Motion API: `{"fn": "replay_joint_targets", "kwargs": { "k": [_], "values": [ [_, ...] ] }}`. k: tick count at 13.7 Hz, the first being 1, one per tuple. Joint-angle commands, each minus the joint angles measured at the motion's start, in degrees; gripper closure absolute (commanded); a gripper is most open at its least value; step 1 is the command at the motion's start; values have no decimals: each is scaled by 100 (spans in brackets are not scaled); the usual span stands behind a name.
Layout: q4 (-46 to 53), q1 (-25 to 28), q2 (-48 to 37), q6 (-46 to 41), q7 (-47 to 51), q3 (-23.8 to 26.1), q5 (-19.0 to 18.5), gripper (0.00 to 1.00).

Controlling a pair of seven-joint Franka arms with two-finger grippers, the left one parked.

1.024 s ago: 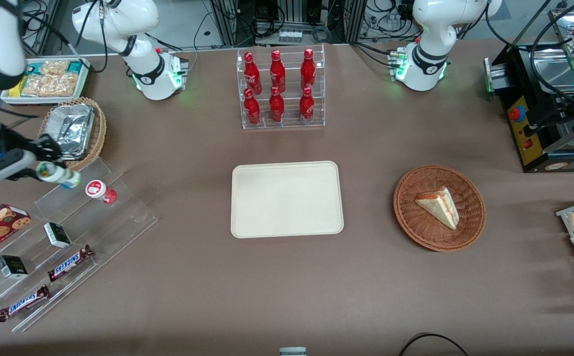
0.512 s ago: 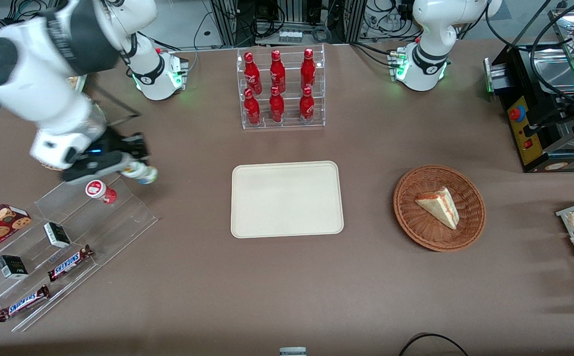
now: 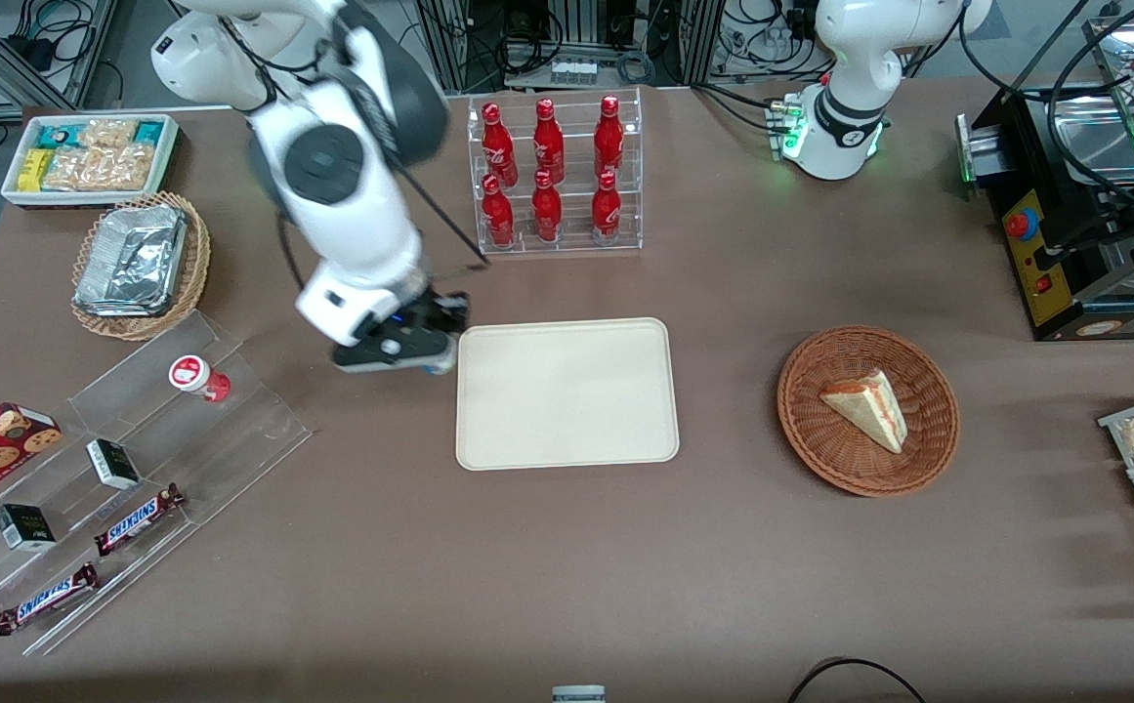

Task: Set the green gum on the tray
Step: 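Carry the gum tub over the cream tray with the right gripper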

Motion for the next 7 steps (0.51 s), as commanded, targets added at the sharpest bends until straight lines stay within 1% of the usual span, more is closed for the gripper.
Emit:
{"fn": "replay_joint_targets", "kwargs": {
  "k": [1,3,5,7],
  "values": [
    [422,204,804,512,652,-34,143,100],
    [431,161,1182,873,1170,316,143,100],
    [431,179,1490,1338,1453,431,143,100],
    [431,170,1771,1726,1699,651,143,100]
  ]
}}
